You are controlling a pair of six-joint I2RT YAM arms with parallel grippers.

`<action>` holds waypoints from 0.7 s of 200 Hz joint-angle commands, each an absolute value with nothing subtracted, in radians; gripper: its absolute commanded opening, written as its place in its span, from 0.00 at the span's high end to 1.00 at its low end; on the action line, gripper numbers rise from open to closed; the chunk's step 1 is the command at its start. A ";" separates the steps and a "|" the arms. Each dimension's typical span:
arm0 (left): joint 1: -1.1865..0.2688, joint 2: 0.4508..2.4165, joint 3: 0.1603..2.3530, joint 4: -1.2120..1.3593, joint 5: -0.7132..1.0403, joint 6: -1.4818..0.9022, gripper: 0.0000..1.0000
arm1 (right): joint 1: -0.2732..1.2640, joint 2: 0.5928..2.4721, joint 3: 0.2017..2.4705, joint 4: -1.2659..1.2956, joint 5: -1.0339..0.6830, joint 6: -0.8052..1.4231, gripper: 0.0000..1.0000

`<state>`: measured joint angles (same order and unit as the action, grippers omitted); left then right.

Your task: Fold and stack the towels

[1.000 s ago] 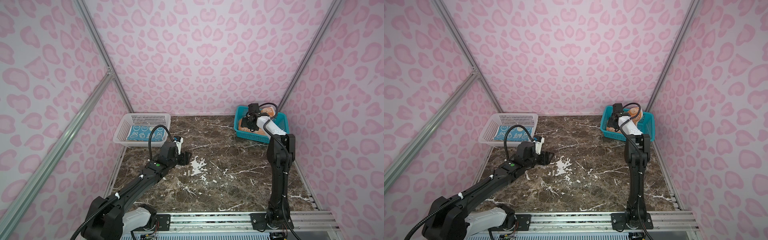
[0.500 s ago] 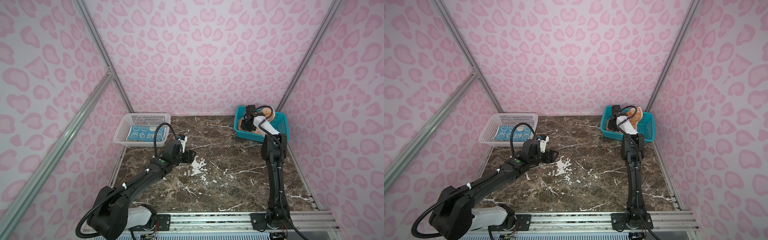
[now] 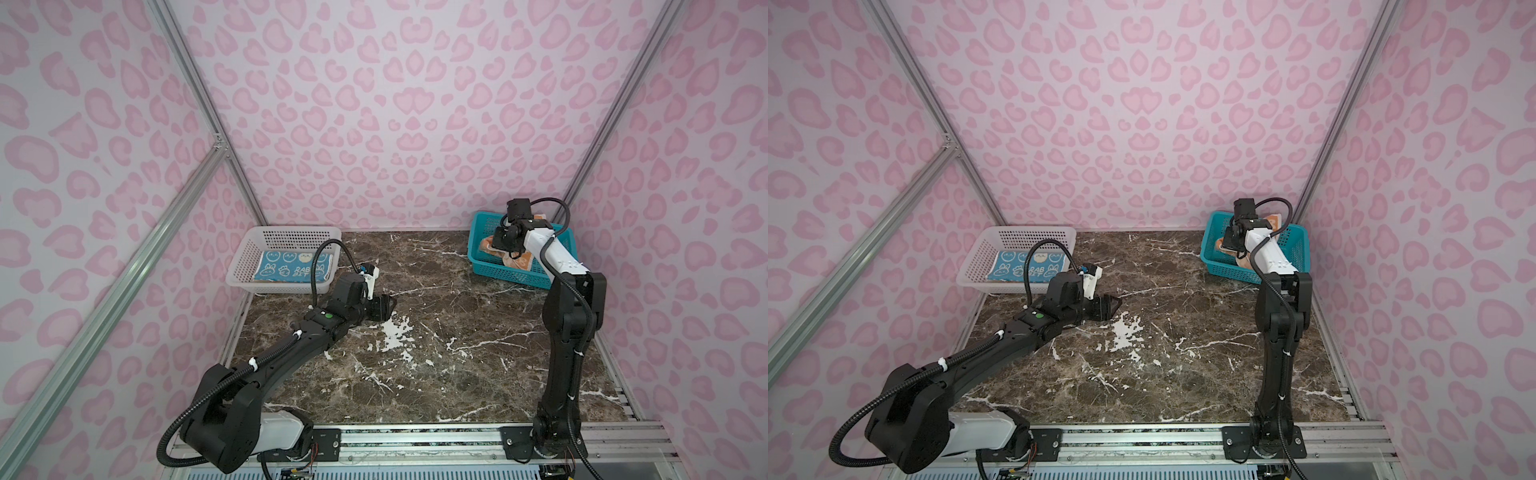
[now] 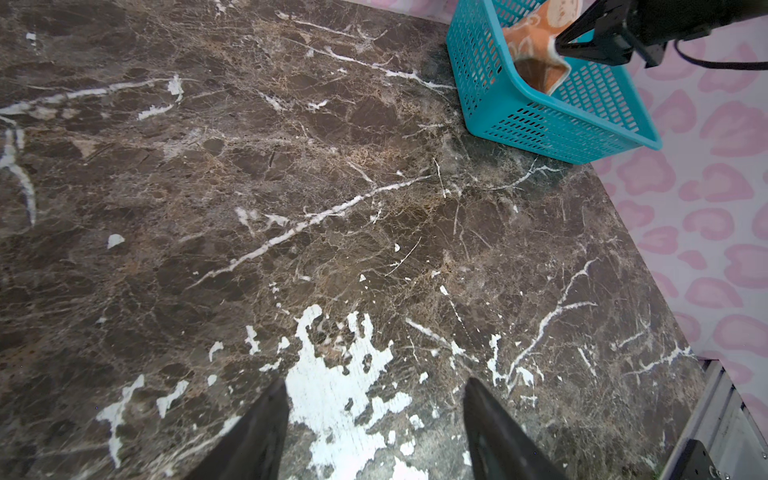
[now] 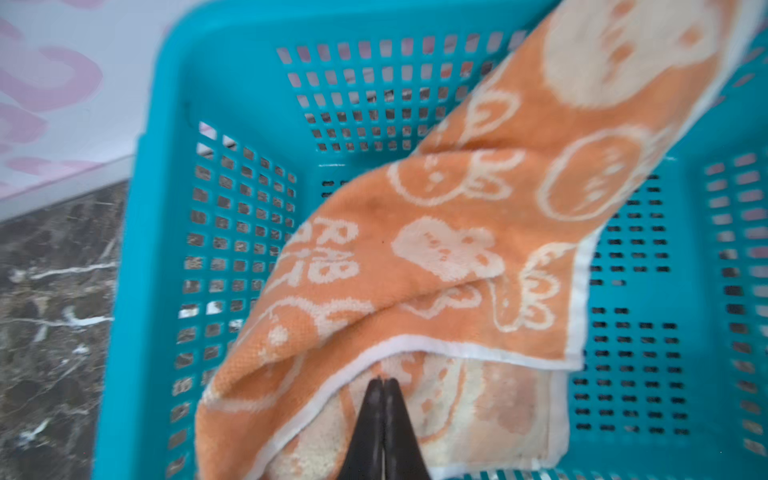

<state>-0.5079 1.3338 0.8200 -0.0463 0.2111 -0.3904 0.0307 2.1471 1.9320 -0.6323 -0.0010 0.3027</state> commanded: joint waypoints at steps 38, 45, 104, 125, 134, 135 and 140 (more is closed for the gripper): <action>-0.511 1.338 0.863 -0.023 0.239 -0.375 0.32 | 0.042 1.876 1.773 -0.480 -0.051 0.241 1.00; -0.511 1.339 0.865 -0.021 0.239 -0.374 0.32 | 0.047 1.835 1.756 -0.468 -0.052 0.229 1.00; -0.512 1.344 0.867 -0.010 0.249 -0.373 0.32 | 0.065 1.710 1.668 -0.489 -0.058 0.184 0.98; -0.514 1.351 0.871 -0.012 0.250 -0.373 0.32 | 0.065 1.741 1.651 -0.505 -0.062 0.192 0.89; -0.514 1.353 0.872 -0.014 0.252 -0.374 0.32 | 0.065 1.761 1.650 -0.510 -0.063 0.200 0.84; -0.514 1.352 0.873 -0.013 0.252 -0.373 0.32 | 0.065 1.762 1.650 -0.510 -0.063 0.201 0.83; -0.514 1.353 0.871 -0.013 0.252 -0.374 0.32 | 0.065 1.775 1.652 -0.515 -0.063 0.205 0.80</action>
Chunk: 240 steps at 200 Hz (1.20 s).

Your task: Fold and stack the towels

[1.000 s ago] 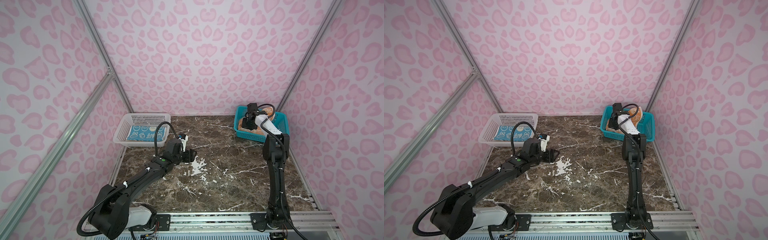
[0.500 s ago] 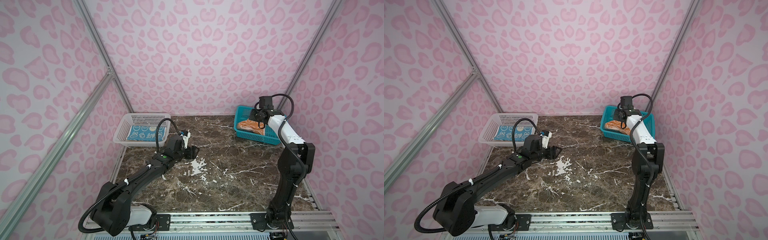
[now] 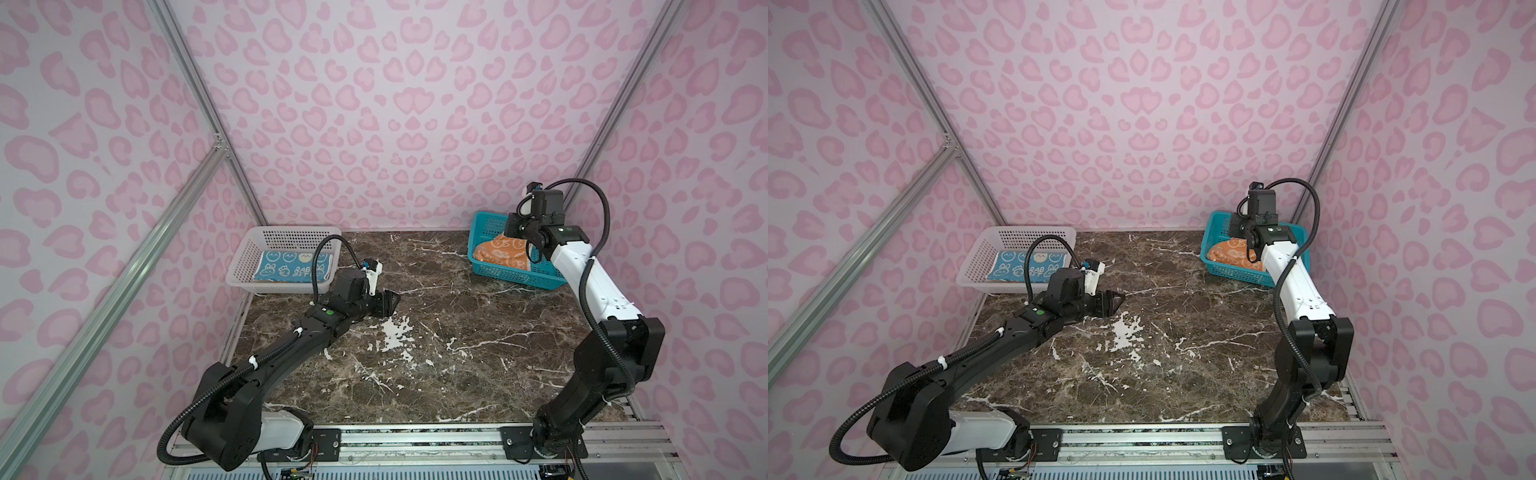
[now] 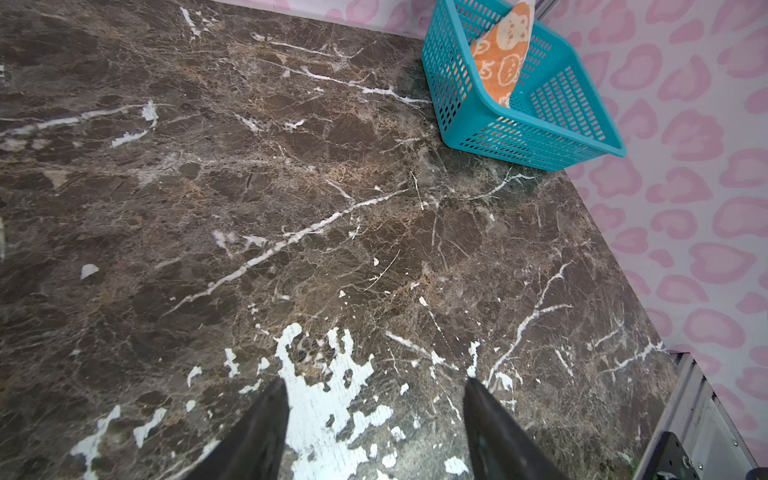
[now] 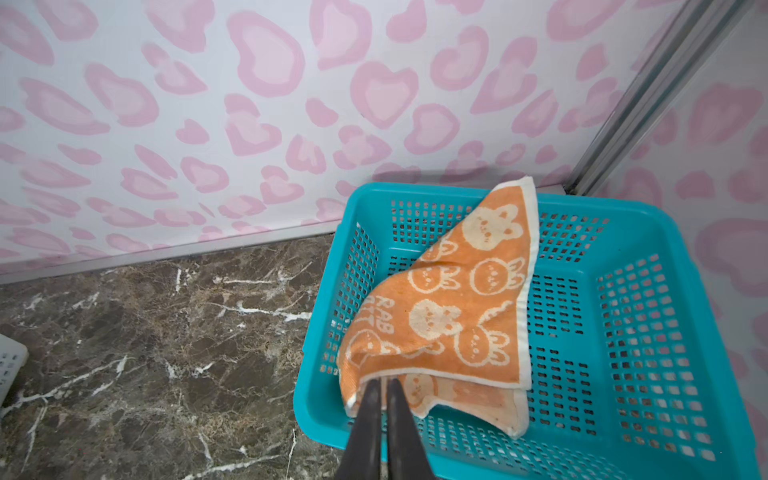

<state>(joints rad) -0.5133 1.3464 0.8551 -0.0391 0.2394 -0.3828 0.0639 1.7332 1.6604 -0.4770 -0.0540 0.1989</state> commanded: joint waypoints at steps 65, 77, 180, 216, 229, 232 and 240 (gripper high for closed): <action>-0.517 1.369 0.876 -0.028 0.244 -0.373 0.32 | 0.058 2.000 1.799 -0.621 -0.072 0.222 0.47; -0.517 1.373 0.878 -0.031 0.244 -0.373 0.32 | 0.055 2.039 1.823 -0.628 -0.074 0.224 0.39; -0.522 1.410 0.895 -0.042 0.220 -0.383 0.32 | 0.011 2.286 1.933 -0.569 -0.217 0.280 0.10; -0.523 1.420 0.897 -0.044 0.223 -0.382 0.32 | 0.011 2.440 2.110 -0.741 -0.129 0.299 0.10; -0.523 1.420 0.895 -0.045 0.221 -0.383 0.32 | 0.010 2.478 2.163 -0.795 -0.098 0.299 0.15; -0.523 1.420 0.895 -0.044 0.221 -0.383 0.32 | 0.011 2.480 2.169 -0.801 -0.094 0.298 0.15; -0.524 1.420 0.896 -0.043 0.221 -0.383 0.32 | 0.011 2.499 2.191 -0.825 -0.073 0.294 0.18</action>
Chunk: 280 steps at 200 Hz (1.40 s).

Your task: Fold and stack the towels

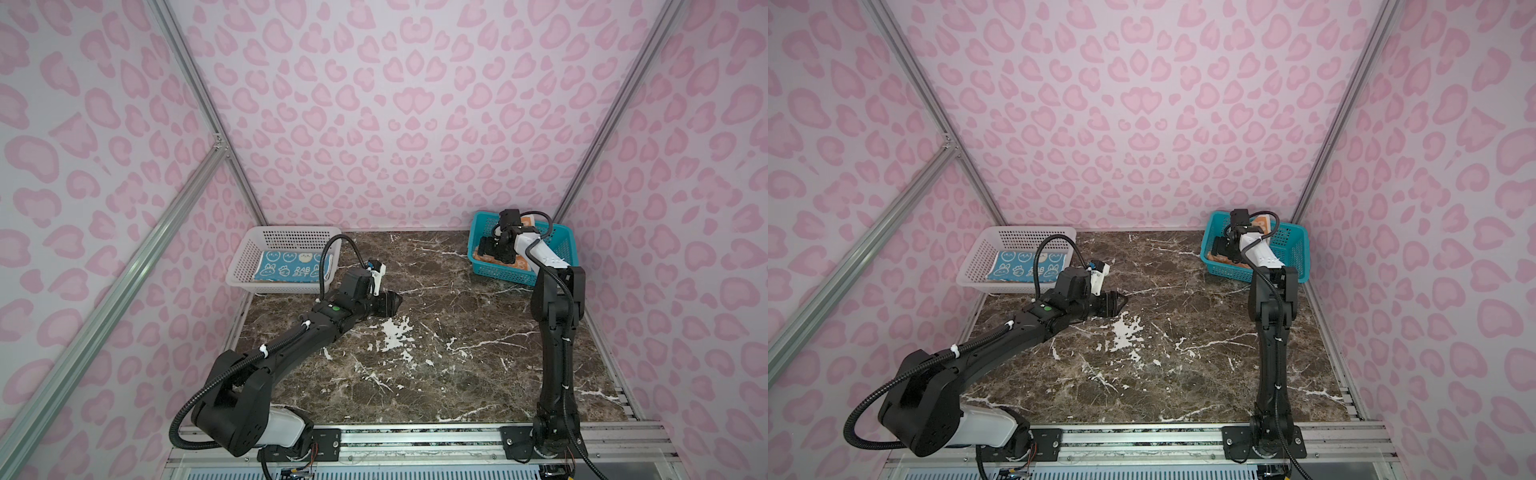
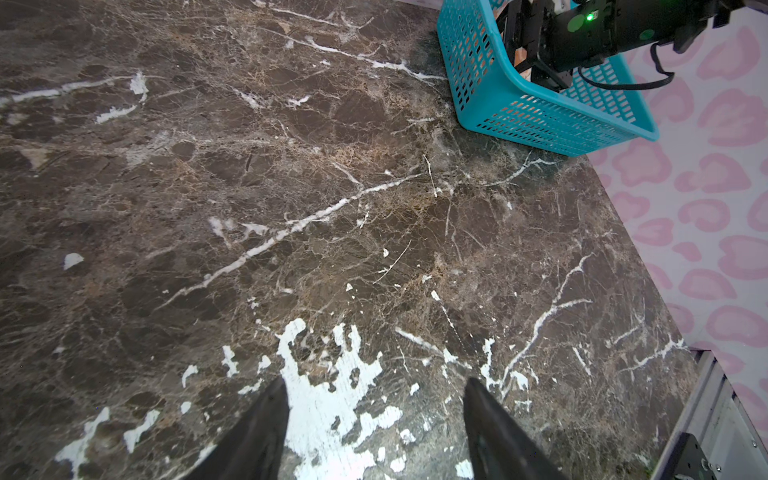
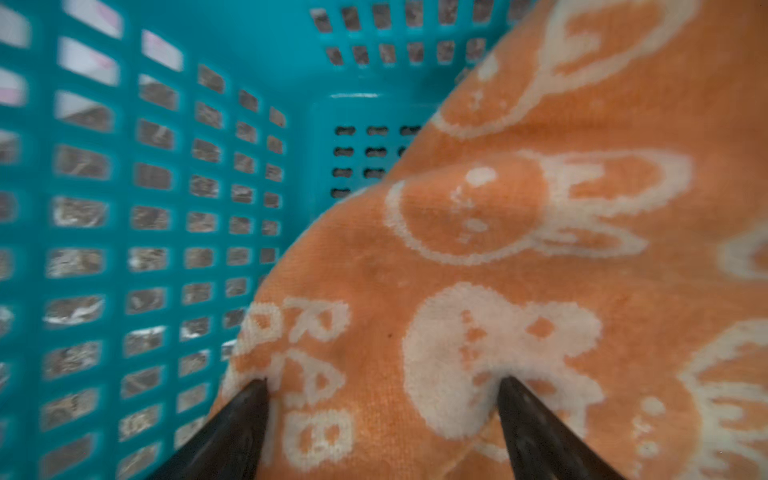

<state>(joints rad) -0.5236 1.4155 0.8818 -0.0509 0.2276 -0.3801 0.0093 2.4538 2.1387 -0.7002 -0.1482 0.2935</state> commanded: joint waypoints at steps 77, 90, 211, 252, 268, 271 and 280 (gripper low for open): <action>-0.525 1.428 0.903 -0.048 0.222 -0.384 0.32 | 0.020 2.584 2.321 -0.981 0.101 0.243 0.42; -0.525 1.426 0.904 -0.048 0.219 -0.385 0.32 | 0.020 2.594 2.328 -0.990 0.112 0.238 0.48; -0.526 1.410 0.906 -0.034 0.217 -0.380 0.32 | 0.033 2.187 2.139 -0.788 -0.084 0.267 1.00; -0.526 1.385 0.916 -0.040 0.200 -0.361 0.32 | 0.046 1.938 1.990 -0.671 -0.221 0.237 1.00; -0.526 1.367 0.918 -0.052 0.188 -0.349 0.32 | 0.066 1.825 1.906 -0.613 -0.283 0.209 1.00; -0.526 1.363 0.920 -0.056 0.185 -0.347 0.32 | 0.070 1.804 1.895 -0.600 -0.299 0.204 1.00; -0.526 1.351 0.920 -0.063 0.178 -0.340 0.32 | 0.081 1.742 1.844 -0.562 -0.344 0.194 1.00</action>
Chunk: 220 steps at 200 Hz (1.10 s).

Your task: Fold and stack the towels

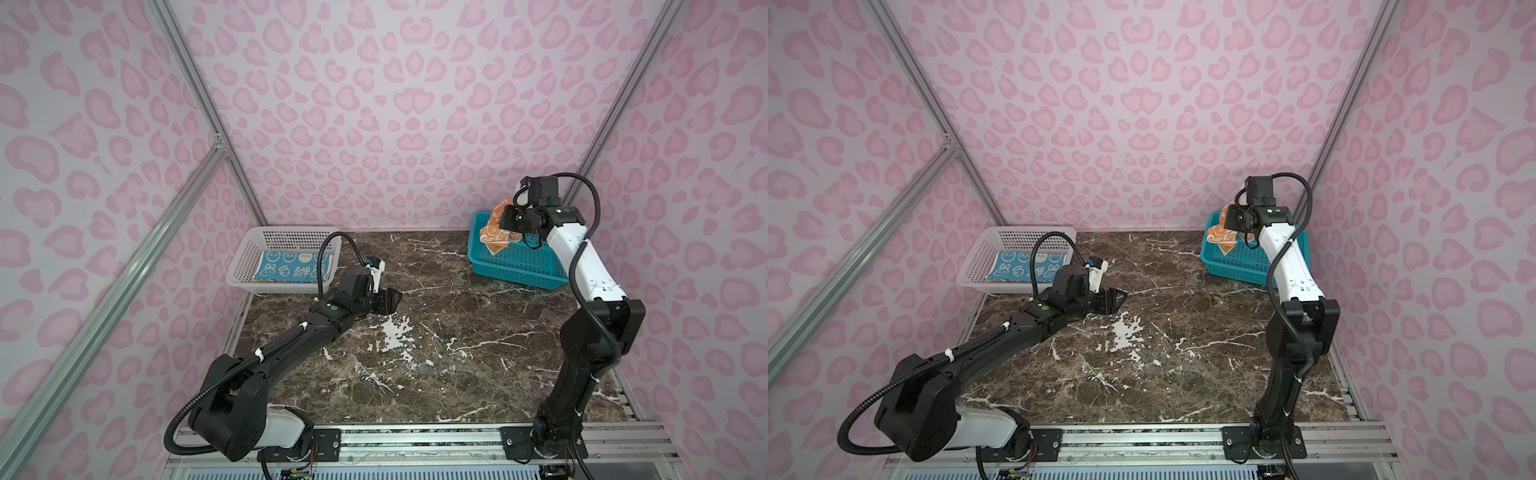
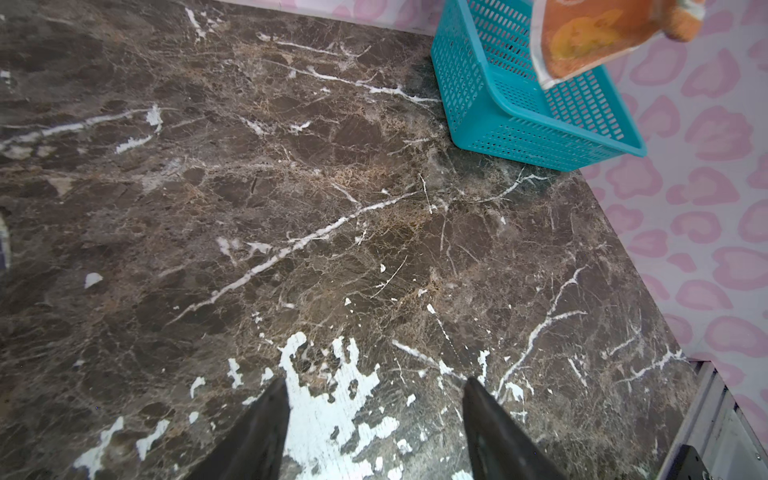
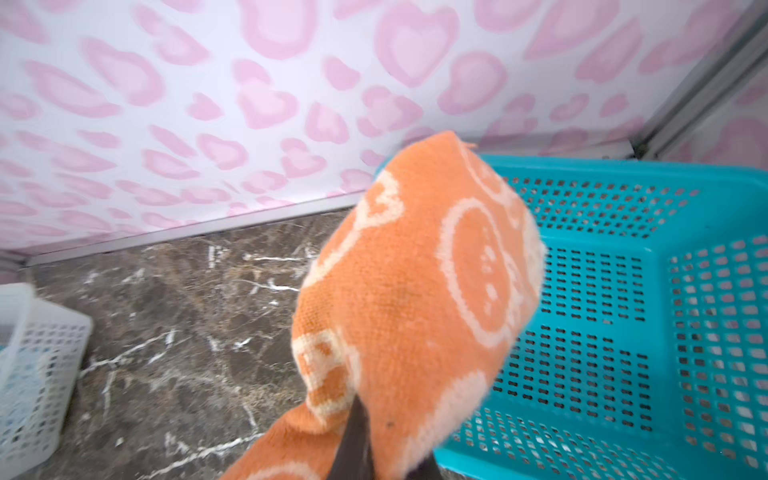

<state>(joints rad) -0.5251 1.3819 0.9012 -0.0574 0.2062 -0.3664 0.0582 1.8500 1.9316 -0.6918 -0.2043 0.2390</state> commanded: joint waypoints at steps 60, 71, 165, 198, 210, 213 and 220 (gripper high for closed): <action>-0.525 1.242 0.891 -0.107 0.065 -0.309 0.32 | 0.255 1.562 1.605 -0.400 -0.649 0.267 1.00; -0.523 1.207 0.869 -0.105 0.032 -0.308 0.32 | 0.306 1.560 1.560 -0.361 -0.696 0.302 1.00; -0.508 1.104 0.766 -0.135 -0.048 -0.318 0.31 | 0.382 1.829 1.226 -0.210 -0.833 0.439 0.80; -0.508 1.161 0.776 -0.117 -0.005 -0.327 0.31 | 0.311 1.826 1.231 -0.385 -0.608 0.351 0.66; -0.508 1.180 0.786 -0.111 0.001 -0.326 0.31 | 0.298 1.818 1.261 -0.477 -0.479 0.318 0.56; -0.508 1.184 0.788 -0.111 0.003 -0.325 0.31 | 0.298 1.813 1.267 -0.498 -0.444 0.311 0.53; -0.508 1.194 0.796 -0.111 0.008 -0.324 0.31 | 0.297 1.803 1.279 -0.538 -0.368 0.298 0.49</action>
<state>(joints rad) -0.5098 1.1683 0.7712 -0.1333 -0.0235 -0.3172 0.3042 1.8240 1.2461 -0.3527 -0.6460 0.3836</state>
